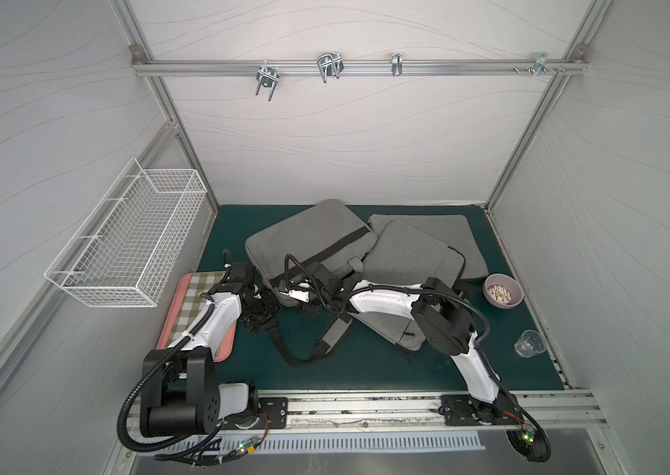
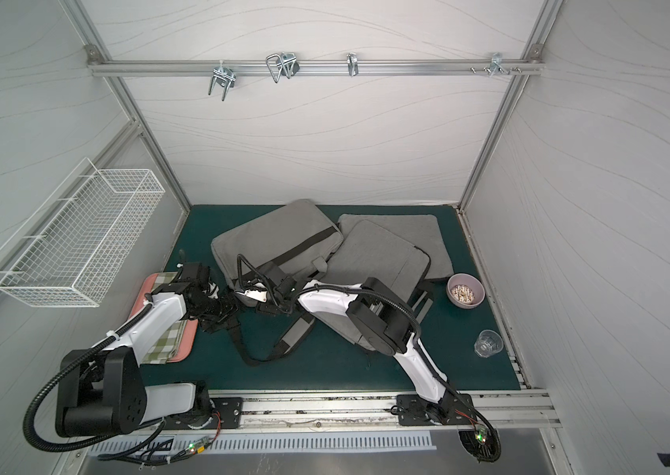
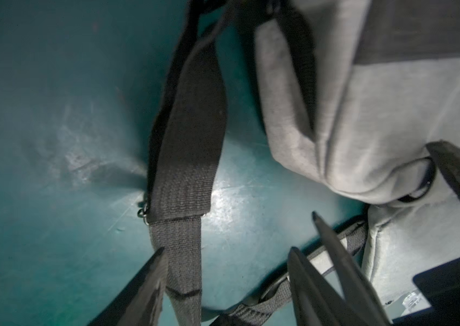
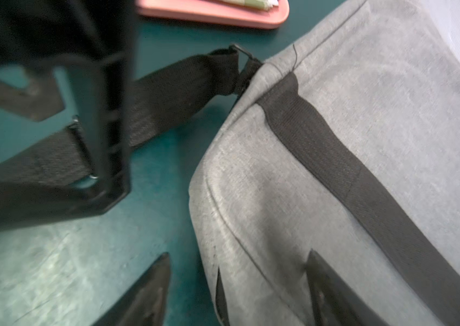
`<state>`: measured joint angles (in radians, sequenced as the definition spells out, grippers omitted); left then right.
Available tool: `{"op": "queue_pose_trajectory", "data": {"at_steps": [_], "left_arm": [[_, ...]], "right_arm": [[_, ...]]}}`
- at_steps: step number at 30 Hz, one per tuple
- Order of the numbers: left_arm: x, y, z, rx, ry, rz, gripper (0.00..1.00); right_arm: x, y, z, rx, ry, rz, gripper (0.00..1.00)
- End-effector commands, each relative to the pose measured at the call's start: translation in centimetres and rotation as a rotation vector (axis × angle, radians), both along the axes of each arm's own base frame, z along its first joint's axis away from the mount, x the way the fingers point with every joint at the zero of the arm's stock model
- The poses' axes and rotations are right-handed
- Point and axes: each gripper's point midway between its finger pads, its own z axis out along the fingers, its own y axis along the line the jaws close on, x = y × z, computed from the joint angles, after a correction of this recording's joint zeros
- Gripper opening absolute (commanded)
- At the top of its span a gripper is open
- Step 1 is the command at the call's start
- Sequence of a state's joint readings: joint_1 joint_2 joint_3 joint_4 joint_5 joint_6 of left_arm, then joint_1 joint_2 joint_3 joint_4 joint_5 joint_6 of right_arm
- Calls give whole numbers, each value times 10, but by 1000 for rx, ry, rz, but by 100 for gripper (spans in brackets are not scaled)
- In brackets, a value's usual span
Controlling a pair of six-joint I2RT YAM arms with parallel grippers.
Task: Open the zippered laptop bag and take out the laptop
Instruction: Pick up the zippered laptop bag from the center of the board.
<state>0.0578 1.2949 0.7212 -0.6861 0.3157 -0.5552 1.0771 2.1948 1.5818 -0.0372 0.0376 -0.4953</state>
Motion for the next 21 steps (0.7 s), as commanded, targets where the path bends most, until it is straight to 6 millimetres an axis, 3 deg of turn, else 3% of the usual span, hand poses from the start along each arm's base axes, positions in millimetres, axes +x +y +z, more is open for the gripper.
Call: {"op": "queue_pose_trajectory", "data": {"at_steps": [1, 5, 12, 21], "left_arm": [[11, -3, -7, -31, -36, 47, 64], [5, -1, -28, -22, -6, 69, 56], [13, 23, -37, 117, 20, 57, 51], [23, 66, -45, 195, 78, 105, 47]], "right_arm": [[11, 0, 0, 15, 15, -15, 57], [16, -3, 8, 31, 43, -29, 34], [21, -8, 39, 75, 97, -43, 1], [13, -23, 95, 168, 198, -34, 0]]}}
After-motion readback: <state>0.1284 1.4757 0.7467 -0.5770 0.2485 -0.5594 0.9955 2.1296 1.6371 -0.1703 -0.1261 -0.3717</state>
